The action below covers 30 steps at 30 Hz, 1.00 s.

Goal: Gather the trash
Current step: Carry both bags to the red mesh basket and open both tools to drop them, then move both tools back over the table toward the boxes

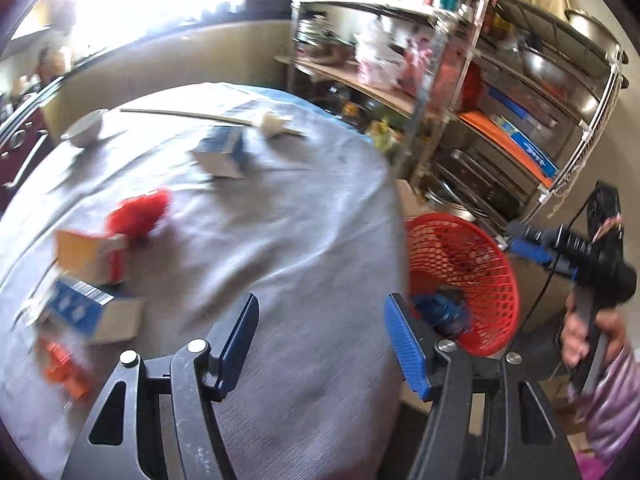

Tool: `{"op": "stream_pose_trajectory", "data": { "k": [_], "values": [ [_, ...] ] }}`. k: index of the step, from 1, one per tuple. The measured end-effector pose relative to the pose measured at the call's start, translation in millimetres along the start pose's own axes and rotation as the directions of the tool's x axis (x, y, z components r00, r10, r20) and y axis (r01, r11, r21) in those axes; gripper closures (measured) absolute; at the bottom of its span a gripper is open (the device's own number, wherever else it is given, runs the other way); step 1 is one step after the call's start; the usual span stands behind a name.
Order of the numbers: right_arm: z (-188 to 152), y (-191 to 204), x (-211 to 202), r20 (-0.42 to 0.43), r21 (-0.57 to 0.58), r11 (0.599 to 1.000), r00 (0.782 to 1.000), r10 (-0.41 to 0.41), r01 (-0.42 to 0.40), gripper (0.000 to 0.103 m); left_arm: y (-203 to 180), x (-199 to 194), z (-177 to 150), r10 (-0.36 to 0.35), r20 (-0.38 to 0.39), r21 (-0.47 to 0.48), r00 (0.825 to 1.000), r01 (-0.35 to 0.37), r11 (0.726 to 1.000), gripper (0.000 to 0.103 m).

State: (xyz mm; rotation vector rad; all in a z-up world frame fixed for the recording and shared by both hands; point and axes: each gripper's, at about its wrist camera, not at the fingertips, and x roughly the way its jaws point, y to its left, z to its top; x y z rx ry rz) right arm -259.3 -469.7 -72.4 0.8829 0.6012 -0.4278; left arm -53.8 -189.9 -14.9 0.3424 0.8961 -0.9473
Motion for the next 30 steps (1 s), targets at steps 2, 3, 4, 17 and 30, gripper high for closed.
{"op": "stream_pose_trajectory", "data": {
  "k": [2, 3, 4, 17, 30],
  "values": [
    [6.0, 6.2, -3.9, 0.017, -0.012, 1.000, 1.000, 0.000, 0.000, 0.036, 13.6, -10.7, -12.4, 0.038, 0.014, -0.026, 0.999, -0.038, 0.999, 0.033],
    [8.0, 9.8, -5.2, 0.021, -0.018, 1.000, 1.000, -0.001, 0.001, 0.036, 19.3, -13.5, -17.1, 0.051, 0.016, -0.038, 0.999, -0.050, 0.998, 0.032],
    [9.4, 13.1, -5.7, 0.023, -0.022, 1.000, 1.000, 0.002, -0.001, 0.036, 27.1, -17.1, -22.4, 0.062, 0.015, -0.052, 0.998, -0.061, 0.997, 0.032],
    [-16.3, 68.0, 40.7, -0.109, -0.121, 0.990, 0.992, 0.062, -0.075, 0.036, 134.2, -66.3, -81.9, 0.293, -0.016, -0.295, 0.956, -0.284, 0.912, 0.032],
    [-46.9, 148.4, 68.4, -0.208, -0.255, 0.952, 0.971, 0.117, -0.169, 0.036, 180.5, -79.2, -118.3, 0.300, -0.015, -0.453, 0.954, -0.274, 0.848, 0.032]
  ]
}}
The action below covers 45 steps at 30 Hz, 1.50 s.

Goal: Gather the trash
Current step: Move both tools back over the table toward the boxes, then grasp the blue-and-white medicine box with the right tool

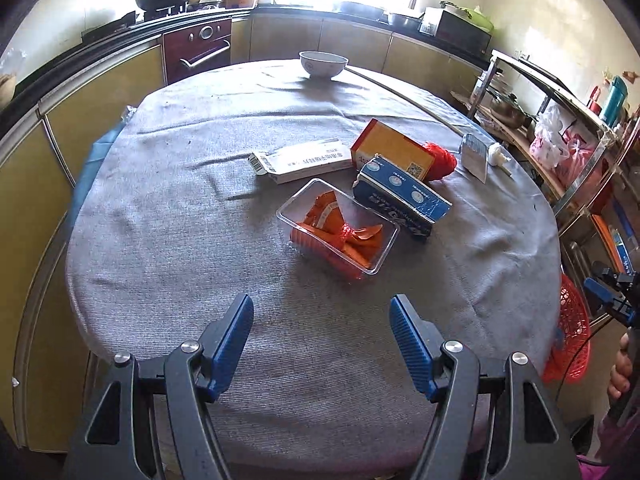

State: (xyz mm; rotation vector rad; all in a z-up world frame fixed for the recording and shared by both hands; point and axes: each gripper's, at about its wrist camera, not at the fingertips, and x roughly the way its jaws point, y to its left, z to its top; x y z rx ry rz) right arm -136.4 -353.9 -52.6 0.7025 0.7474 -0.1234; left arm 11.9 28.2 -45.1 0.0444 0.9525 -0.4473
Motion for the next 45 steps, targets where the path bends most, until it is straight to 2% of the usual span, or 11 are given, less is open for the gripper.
{"op": "stream_pose_trajectory", "data": {
  "k": [4, 9, 11, 15, 19, 24, 31, 35, 39, 45],
  "values": [
    [-4.8, 24.4, 14.9, -0.036, -0.043, 0.999, 0.999, 0.029, -0.031, 0.036, 4.8, 3.1, 1.4, -0.016, -0.004, -0.026, 1.000, 0.016, 1.000, 0.032],
    [-17.2, 45.7, 31.8, -0.088, -0.088, 0.995, 0.995, 0.046, -0.054, 0.036, 14.5, 11.2, 12.6, -0.058, -0.015, -0.101, 0.998, 0.056, 0.993, 0.032],
    [-20.7, 51.2, 35.1, -0.098, -0.101, 0.993, 0.994, 0.048, -0.057, 0.036, 15.7, 18.6, 16.9, -0.060, -0.040, -0.121, 0.997, 0.055, 0.991, 0.032],
    [-25.7, 55.1, 38.6, -0.111, -0.104, 0.993, 0.993, 0.050, -0.062, 0.036, 17.8, 37.5, 21.2, -0.145, -0.100, -0.210, 0.984, 0.121, 0.970, 0.032],
    [-24.9, 58.4, 40.4, -0.115, -0.103, 0.992, 0.992, 0.060, -0.072, 0.036, 9.2, 48.1, 16.7, -0.182, -0.144, -0.228, 0.973, 0.146, 0.962, 0.032],
    [-8.7, 87.1, 59.2, -0.128, -0.175, 0.977, 0.987, 0.097, -0.119, 0.036, -0.3, 49.0, 9.7, -0.144, -0.158, -0.196, 0.977, 0.112, 0.974, 0.032],
    [-0.2, 149.2, 118.2, -0.211, -0.267, 0.939, 0.964, 0.162, -0.216, 0.036, 9.9, 42.0, 13.3, -0.064, -0.137, -0.209, 0.988, 0.034, 0.977, 0.032],
    [1.8, 173.4, 149.1, -0.219, -0.296, 0.930, 0.963, 0.156, -0.218, 0.036, 21.1, 39.8, 12.3, -0.023, -0.128, -0.217, 0.991, -0.006, 0.976, 0.032],
    [9.3, 183.1, 172.9, -0.211, -0.320, 0.931, 0.971, 0.112, -0.177, 0.036, 30.5, 35.9, 7.6, -0.023, -0.128, -0.229, 0.991, -0.007, 0.974, 0.032],
    [9.5, 195.7, 203.5, -0.292, -0.308, 0.932, 0.952, 0.096, -0.188, 0.035, 40.4, 34.4, -4.6, -0.031, -0.144, -0.247, 0.989, -0.006, 0.969, 0.032]
  ]
}}
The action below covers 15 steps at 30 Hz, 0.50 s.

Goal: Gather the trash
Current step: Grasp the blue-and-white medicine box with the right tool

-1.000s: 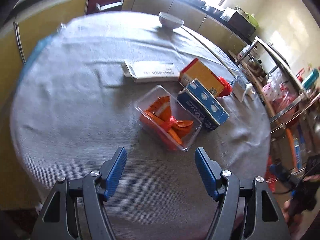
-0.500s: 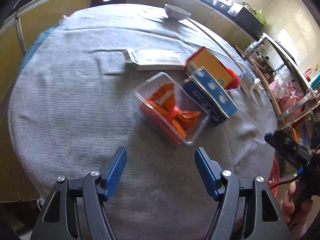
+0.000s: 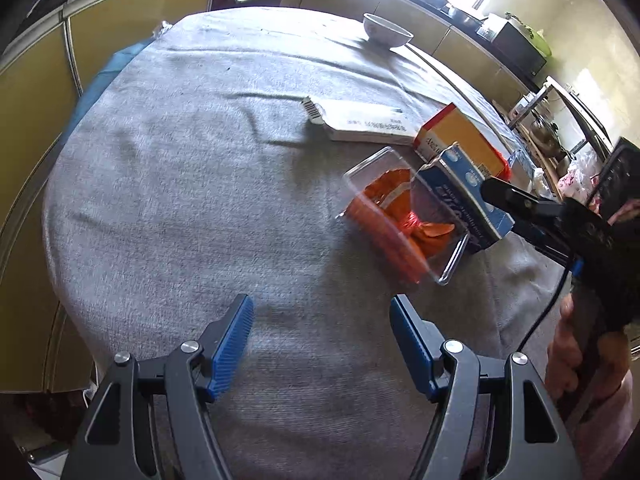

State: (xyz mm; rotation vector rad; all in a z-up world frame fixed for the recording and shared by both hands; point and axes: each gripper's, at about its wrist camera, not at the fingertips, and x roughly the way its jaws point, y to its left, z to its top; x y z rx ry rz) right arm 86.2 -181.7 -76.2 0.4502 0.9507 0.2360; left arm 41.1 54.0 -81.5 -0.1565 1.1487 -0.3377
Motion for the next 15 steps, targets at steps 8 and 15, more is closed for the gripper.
{"op": "stream_pose_trajectory", "data": {
  "k": [8, 15],
  "values": [
    [-0.4, -11.3, 21.3, -0.065, 0.119, 0.991, 0.996, 0.063, -0.055, 0.034, 10.8, -9.2, -3.8, -0.033, 0.000, -0.007, 0.999, 0.033, 0.999, 0.032],
    [-14.6, -5.0, 24.5, -0.107, 0.127, 0.985, 0.985, 0.133, -0.119, 0.036, 21.8, -20.6, -6.2, -0.042, 0.016, -0.017, 0.999, 0.043, 0.999, 0.032]
  ]
}}
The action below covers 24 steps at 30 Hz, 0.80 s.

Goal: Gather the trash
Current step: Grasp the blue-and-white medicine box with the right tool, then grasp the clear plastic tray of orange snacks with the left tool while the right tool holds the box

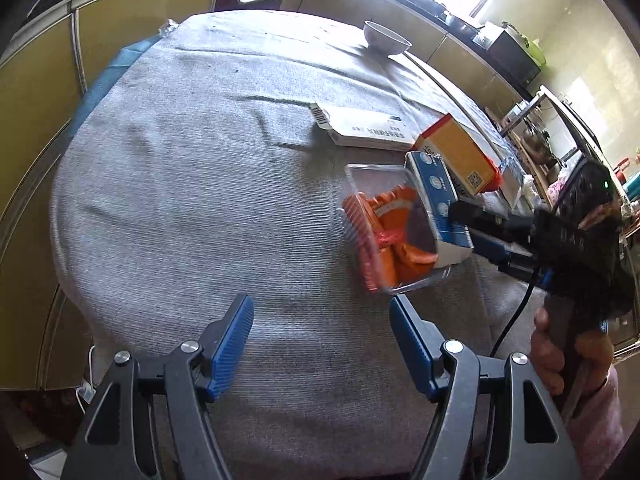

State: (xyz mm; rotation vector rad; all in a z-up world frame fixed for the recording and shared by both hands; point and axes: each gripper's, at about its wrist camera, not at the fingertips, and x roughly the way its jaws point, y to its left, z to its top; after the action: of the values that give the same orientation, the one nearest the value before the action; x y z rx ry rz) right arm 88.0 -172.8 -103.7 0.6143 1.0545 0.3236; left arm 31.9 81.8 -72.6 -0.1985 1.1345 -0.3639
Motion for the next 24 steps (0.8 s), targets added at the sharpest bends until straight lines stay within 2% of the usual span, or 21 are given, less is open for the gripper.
{"op": "stream_pose_trajectory", "data": {
  "k": [6, 8, 12, 14, 17, 20, 23, 24],
  "values": [
    [-11.1, 25.9, 6.2, -0.002, -0.113, 0.993, 0.999, -0.034, 0.034, 0.037, 6.5, -9.3, 1.2, 0.016, 0.020, -0.019, 1.000, -0.016, 1.000, 0.032],
    [-9.2, 26.9, 7.2, 0.017, -0.103, 0.993, 0.998, -0.053, 0.055, 0.036, 4.9, -13.0, 1.5, 0.025, 0.031, -0.010, 0.999, -0.025, 1.000, 0.032],
    [-7.6, 24.2, 12.1, 0.026, -0.087, 0.995, 0.999, -0.040, 0.042, 0.035, -5.9, -17.6, -1.0, 0.008, 0.037, 0.018, 0.999, -0.008, 1.000, 0.032],
    [-9.2, 22.1, 10.8, 0.037, -0.090, 0.995, 0.999, -0.035, 0.038, 0.039, -14.4, -16.6, -1.3, -0.013, 0.032, 0.038, 0.999, 0.012, 0.999, 0.032],
    [-11.5, 24.9, 2.1, 0.081, -0.129, 0.989, 0.995, -0.061, 0.071, 0.068, -25.2, -14.5, -2.8, -0.031, 0.023, 0.065, 0.999, 0.030, 0.997, 0.030],
    [-11.2, 25.1, 0.3, 0.070, -0.137, 0.989, 0.996, -0.052, 0.061, 0.068, -30.5, -8.6, -1.7, -0.028, 0.013, 0.070, 1.000, 0.027, 0.997, 0.028],
    [-10.3, 18.9, -0.3, 0.058, -0.100, 0.994, 0.998, -0.037, 0.042, 0.068, -29.5, 1.1, 1.0, 0.012, 0.007, 0.061, 1.000, -0.012, 0.998, 0.028],
    [-10.0, 15.0, -0.9, 0.050, -0.081, 0.996, 0.999, -0.022, 0.026, 0.065, -27.3, 3.9, 1.9, 0.025, 0.005, 0.054, 1.000, -0.025, 0.998, 0.028]
  ]
}}
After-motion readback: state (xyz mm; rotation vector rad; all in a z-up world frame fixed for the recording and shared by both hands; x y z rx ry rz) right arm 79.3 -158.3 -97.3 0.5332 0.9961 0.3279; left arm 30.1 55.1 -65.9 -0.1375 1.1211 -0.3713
